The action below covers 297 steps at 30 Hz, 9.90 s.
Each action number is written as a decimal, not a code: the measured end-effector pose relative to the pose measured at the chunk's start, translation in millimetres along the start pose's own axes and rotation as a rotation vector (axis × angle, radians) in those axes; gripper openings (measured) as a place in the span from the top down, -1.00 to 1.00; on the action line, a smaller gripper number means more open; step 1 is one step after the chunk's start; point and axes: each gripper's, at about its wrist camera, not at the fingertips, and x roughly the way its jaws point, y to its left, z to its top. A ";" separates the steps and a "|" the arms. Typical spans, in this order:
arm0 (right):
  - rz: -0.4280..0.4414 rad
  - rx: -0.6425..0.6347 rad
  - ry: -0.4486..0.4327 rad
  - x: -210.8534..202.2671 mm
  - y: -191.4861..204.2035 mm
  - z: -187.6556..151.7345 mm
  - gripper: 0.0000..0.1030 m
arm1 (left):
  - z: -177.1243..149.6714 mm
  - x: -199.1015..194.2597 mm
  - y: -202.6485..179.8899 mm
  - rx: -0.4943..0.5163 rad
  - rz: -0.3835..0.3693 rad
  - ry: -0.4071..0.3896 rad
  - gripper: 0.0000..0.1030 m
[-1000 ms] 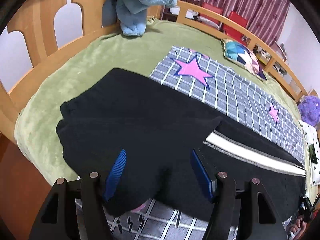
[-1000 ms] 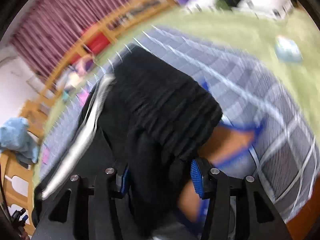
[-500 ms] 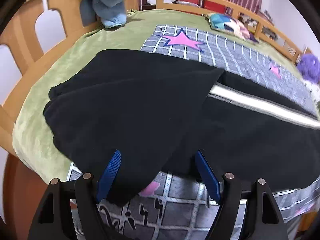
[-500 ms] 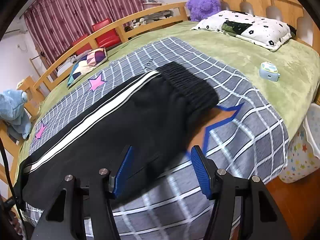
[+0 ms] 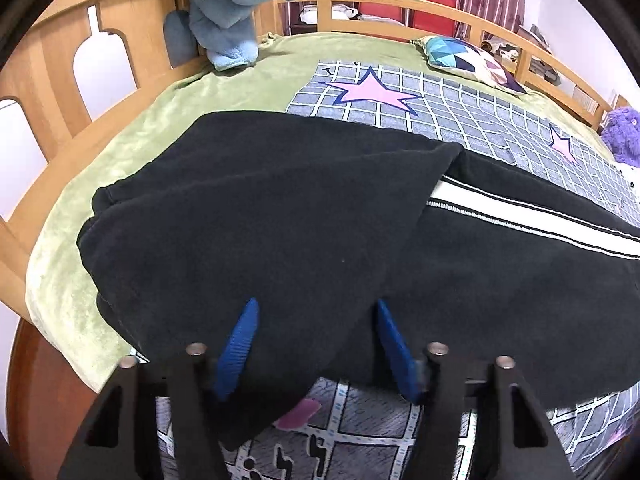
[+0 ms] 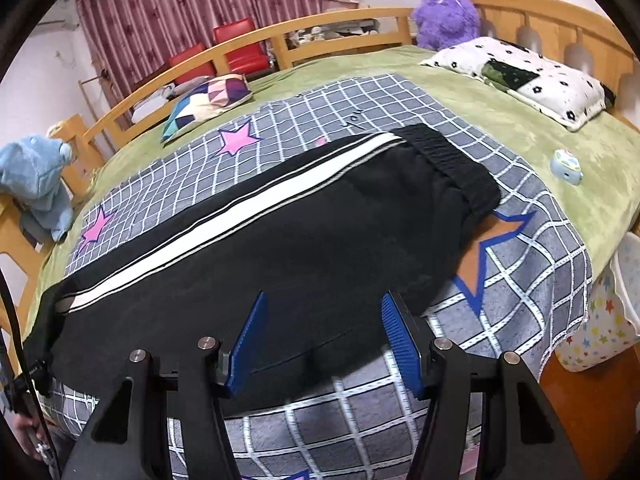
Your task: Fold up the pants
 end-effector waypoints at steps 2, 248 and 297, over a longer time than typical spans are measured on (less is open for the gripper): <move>0.007 -0.002 0.006 1.3 6.9 -0.8 -0.14 | 1.8 -0.5 3.2 0.003 -0.016 0.000 0.65; -0.005 0.082 -0.207 53.0 -71.4 85.4 0.94 | 39.9 -39.8 41.4 -0.230 -0.262 0.018 -0.16; 0.044 -0.268 0.037 12.6 83.0 -37.1 0.19 | 117.2 -101.2 -61.1 0.077 -0.143 -0.297 0.75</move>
